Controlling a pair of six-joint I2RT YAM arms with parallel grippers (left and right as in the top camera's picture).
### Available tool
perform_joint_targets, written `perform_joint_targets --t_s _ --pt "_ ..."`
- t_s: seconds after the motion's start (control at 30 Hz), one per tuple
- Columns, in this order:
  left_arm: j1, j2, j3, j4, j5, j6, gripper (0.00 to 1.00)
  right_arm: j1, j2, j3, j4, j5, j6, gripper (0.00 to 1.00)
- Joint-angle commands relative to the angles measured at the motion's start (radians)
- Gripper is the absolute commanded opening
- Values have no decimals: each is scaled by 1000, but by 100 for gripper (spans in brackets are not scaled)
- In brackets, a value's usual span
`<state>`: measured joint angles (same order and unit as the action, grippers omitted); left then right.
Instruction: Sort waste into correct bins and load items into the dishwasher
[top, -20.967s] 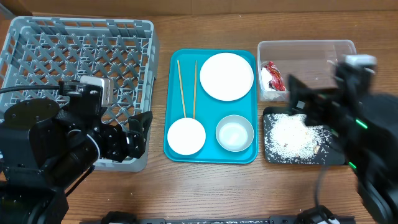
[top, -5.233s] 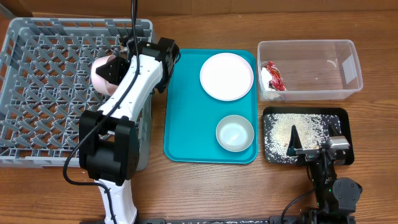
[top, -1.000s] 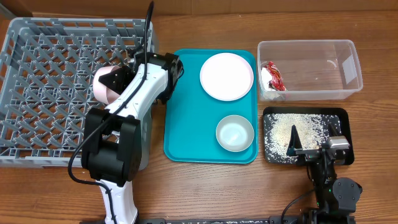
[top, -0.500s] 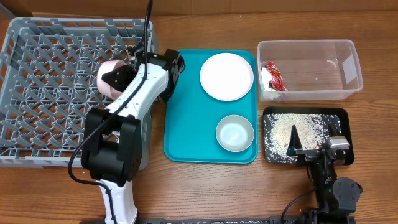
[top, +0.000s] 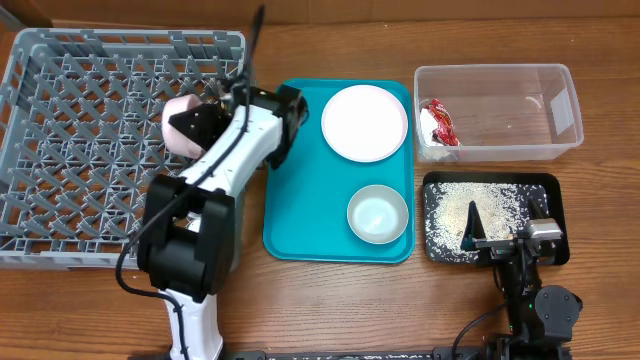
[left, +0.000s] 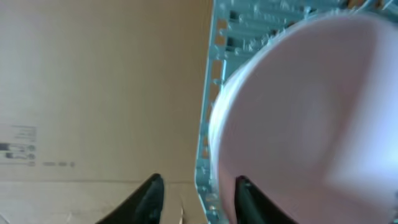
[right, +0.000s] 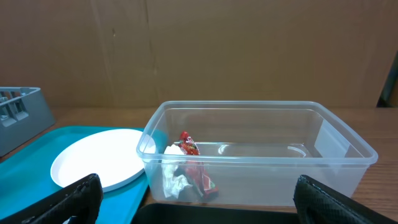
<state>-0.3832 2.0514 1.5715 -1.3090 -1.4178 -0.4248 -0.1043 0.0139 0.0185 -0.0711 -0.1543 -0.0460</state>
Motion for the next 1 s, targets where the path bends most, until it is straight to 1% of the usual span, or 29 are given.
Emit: perform_joint_targets --t_s 0.0,0.07,0.2,0.3,0.37,0.43,0.47,0.53,0.57,0.6,0.63,0.67,0.7,0.77,0.8,0.83,0.9,0.93,0.97 --pt "-51 2 12 1 -43 -4 43 -2 -11 -11 6 -5 0 100" --pt "-83 -1 20 1 -20 -13 44 -2 -11 -11 6 -5 0 100" --pt "-101 -5 40 -5 53 -60 47 -2 -11 -11 6 -5 0 100" --pt "-101 -27 84 -57 164 -144 50 -2 -11 -11 6 -5 0 100" --pt "-100 -56 123 -87 256 -191 49 -2 -11 -11 6 -5 0 100" --pt "-101 -98 159 -92 350 -193 49 -2 -11 -11 6 -5 0 100" --pt "-101 -124 177 -80 400 -192 51 -2 -11 -11 6 -5 0 100" --pt "-104 -173 204 -48 500 -180 61 -2 -11 -11 6 -5 0 100" --pt "-105 -199 216 -22 567 -177 68 -2 -11 -11 6 -5 0 100" --pt "-105 -223 221 11 647 -177 83 -2 -11 -11 6 -5 0 100" --pt "-105 -244 222 37 730 -177 100 -2 -11 -11 6 -5 0 100" --pt "-105 -266 222 56 837 -163 100 -2 -11 -11 6 -5 0 100" --pt "-105 -282 222 67 949 -120 100 -2 -11 -11 6 -5 0 100" --pt "-105 -293 222 90 1181 6 99 -2 -11 -11 6 -5 0 100" --pt "-106 -285 219 98 1365 93 93 -2 -11 -11 6 -5 0 100" --pt "-110 -277 212 99 1419 106 92 -2 -11 -11 6 -5 0 100" --pt "-122 -257 194 98 1456 109 81 -2 -11 -11 6 -5 0 100" --pt "-129 -245 180 101 1464 116 73 -2 -11 -11 6 -5 0 100" --pt "-138 -231 162 105 1466 116 69 -2 -11 -11 6 -5 0 100"
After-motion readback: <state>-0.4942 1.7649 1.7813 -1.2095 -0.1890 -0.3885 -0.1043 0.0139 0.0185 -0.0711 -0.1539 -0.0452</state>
